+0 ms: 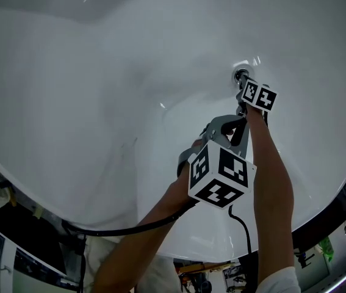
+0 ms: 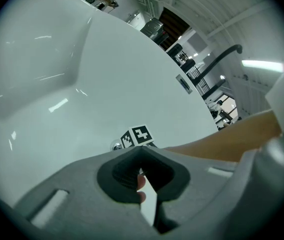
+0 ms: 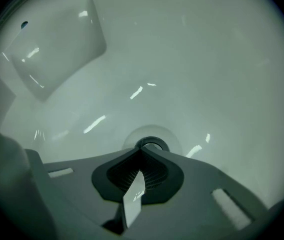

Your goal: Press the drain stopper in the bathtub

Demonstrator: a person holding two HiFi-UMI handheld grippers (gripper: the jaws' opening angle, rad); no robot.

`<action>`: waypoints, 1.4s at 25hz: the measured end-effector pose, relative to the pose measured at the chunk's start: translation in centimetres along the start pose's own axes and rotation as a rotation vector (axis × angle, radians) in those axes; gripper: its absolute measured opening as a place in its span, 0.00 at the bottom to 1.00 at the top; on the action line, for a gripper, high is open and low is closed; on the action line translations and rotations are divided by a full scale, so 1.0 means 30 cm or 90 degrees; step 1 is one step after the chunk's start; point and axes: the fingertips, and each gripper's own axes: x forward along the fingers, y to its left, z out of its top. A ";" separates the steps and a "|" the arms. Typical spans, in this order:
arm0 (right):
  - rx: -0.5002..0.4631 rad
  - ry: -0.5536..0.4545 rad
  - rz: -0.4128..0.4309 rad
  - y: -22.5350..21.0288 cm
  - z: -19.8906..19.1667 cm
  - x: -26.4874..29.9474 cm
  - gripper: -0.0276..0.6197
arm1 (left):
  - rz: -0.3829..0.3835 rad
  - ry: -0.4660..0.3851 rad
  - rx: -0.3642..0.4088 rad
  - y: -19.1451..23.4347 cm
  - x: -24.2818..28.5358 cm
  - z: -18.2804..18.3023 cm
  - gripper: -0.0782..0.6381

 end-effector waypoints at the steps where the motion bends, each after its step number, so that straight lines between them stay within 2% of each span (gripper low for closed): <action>1: -0.006 -0.001 0.001 0.012 0.008 -0.011 0.05 | 0.001 0.004 0.010 -0.005 -0.002 -0.004 0.11; 7: -0.032 -0.001 0.006 0.079 0.053 -0.088 0.05 | -0.024 0.015 0.006 -0.066 -0.061 0.010 0.11; 15: -0.023 -0.011 0.014 0.145 0.063 -0.238 0.05 | 0.001 -0.007 0.040 -0.102 -0.200 0.085 0.11; 22: -0.016 -0.073 0.064 0.263 0.094 -0.463 0.05 | 0.009 -0.026 0.042 -0.170 -0.333 0.152 0.11; 26: -0.012 -0.119 0.083 0.320 0.153 -0.601 0.05 | 0.015 -0.034 0.056 -0.216 -0.388 0.179 0.11; 35: -0.027 -0.162 0.113 0.393 0.161 -0.904 0.05 | 0.033 -0.042 0.046 -0.333 -0.566 0.189 0.11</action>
